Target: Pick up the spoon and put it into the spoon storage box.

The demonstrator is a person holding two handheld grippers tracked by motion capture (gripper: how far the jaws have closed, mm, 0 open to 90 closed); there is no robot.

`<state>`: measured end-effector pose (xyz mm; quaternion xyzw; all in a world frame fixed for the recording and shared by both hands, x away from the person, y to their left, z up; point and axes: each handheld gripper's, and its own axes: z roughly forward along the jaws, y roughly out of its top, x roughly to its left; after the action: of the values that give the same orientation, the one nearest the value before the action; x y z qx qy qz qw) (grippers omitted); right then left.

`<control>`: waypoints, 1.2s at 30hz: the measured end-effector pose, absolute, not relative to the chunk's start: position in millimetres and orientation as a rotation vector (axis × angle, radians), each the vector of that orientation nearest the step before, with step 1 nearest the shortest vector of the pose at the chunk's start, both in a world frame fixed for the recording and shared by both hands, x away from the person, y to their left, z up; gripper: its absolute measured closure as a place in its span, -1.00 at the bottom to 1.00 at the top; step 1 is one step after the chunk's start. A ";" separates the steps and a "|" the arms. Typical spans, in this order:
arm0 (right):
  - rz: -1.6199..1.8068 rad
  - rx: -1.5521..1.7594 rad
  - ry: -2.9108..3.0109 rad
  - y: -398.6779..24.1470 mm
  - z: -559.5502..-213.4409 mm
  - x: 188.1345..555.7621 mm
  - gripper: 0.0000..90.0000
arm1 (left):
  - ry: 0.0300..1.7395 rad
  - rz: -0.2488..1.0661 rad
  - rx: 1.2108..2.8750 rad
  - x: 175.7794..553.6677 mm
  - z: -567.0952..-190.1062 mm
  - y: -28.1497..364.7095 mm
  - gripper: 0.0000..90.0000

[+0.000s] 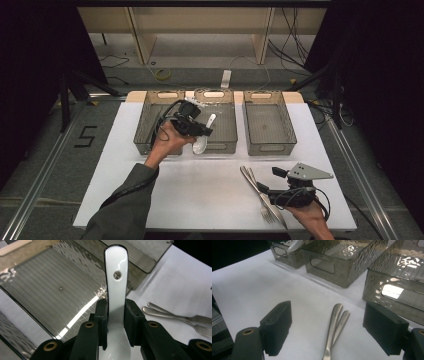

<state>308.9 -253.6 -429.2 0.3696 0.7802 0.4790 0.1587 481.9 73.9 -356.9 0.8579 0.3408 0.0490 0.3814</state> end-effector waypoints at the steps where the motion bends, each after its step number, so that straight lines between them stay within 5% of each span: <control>1: 1.369 1.056 2.230 -253.7 -429.1 308.8 -0.47 | 0.865 0.127 2.193 484.6 -354.6 74.9 0.64; 16: 1.371 1.054 2.230 -254.3 -429.0 309.3 -0.47 | 0.912 0.167 2.132 510.3 -329.5 77.2 0.64; 36: 1.376 1.054 2.234 -253.5 -429.1 308.8 -0.47 | 1.046 0.208 2.116 540.3 -357.0 69.2 0.64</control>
<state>308.8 -253.5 -429.1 0.3681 0.7804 0.4806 0.1564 540.3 69.2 -357.0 0.8274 0.4089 0.0812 0.3764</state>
